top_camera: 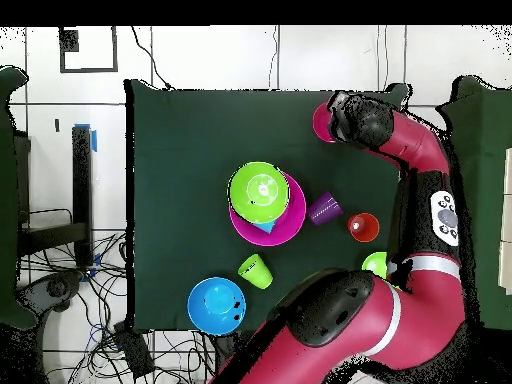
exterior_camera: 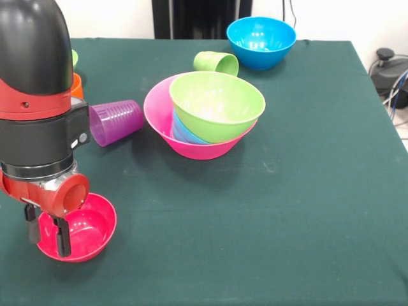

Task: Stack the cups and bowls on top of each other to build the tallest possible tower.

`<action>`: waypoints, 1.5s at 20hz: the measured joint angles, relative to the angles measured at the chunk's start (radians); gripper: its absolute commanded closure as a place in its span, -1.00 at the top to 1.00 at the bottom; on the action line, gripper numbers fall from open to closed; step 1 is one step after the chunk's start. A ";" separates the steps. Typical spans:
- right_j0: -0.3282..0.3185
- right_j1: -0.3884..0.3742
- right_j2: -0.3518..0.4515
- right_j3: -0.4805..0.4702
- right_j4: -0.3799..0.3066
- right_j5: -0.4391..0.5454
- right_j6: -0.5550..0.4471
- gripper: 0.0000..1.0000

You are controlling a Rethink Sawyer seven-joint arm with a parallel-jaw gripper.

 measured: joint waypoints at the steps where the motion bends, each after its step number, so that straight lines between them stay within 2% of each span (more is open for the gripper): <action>1: 0.000 0.000 0.000 0.000 0.000 0.000 0.000 1.00; 22: -0.053 -0.014 0.041 0.014 -0.006 0.000 0.000 1.00; 30: -0.090 -0.063 0.086 0.103 -0.025 0.005 -0.021 1.00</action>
